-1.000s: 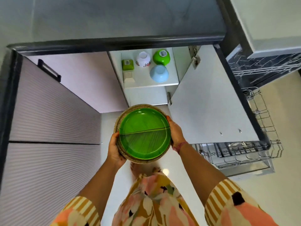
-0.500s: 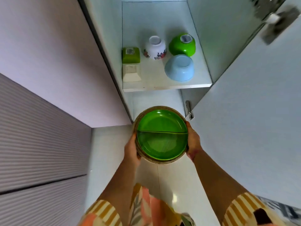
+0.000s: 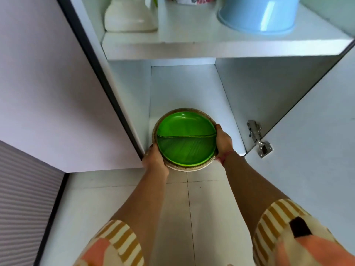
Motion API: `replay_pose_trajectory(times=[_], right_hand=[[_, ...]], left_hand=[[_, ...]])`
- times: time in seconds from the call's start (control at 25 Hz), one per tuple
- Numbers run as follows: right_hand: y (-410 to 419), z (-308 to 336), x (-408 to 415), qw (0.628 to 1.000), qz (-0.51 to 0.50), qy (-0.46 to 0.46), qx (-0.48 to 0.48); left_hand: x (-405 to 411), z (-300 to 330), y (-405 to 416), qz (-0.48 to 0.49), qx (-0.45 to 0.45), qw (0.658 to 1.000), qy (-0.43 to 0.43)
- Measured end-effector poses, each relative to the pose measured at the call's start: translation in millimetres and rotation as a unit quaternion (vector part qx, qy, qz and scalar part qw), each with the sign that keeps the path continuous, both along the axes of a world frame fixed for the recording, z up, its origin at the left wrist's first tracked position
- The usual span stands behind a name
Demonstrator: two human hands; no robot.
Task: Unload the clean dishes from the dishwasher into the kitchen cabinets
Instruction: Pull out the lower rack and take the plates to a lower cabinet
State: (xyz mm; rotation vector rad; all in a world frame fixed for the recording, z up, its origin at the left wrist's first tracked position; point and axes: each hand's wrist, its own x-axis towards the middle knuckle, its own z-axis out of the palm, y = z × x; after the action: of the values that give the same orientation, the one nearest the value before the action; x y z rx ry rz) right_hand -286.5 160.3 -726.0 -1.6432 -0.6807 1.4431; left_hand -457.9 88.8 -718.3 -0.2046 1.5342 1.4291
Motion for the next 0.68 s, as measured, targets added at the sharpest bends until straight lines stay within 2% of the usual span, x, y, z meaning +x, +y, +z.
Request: replay_pose_trajectory(times=[0.08, 0.36, 0.52, 0.68], right_hand=[[18.7, -14.3, -4.5, 1.0, 0.007, -0.02, 0.011], [34.4, -25.6, -12.4, 0.991, 0.031, -0.128, -0.001], [33.4, -19.1, -17.7, 0.977, 0.007, -0.214, -0.013], [35.2, -22.6, -20.5, 0.972, -0.005, -0.232, -0.021]], left_hand=[[2.1, -7.7, 7.3, -0.002, -0.024, 0.999, 0.045], [-0.9, -13.1, 26.4, -0.057, -0.039, 0.994, 0.081], [-3.6, -6.7, 36.9, -0.033, -0.056, 0.995, 0.074], [0.1, -7.5, 39.6, -0.001, -0.054, 0.994, 0.09]])
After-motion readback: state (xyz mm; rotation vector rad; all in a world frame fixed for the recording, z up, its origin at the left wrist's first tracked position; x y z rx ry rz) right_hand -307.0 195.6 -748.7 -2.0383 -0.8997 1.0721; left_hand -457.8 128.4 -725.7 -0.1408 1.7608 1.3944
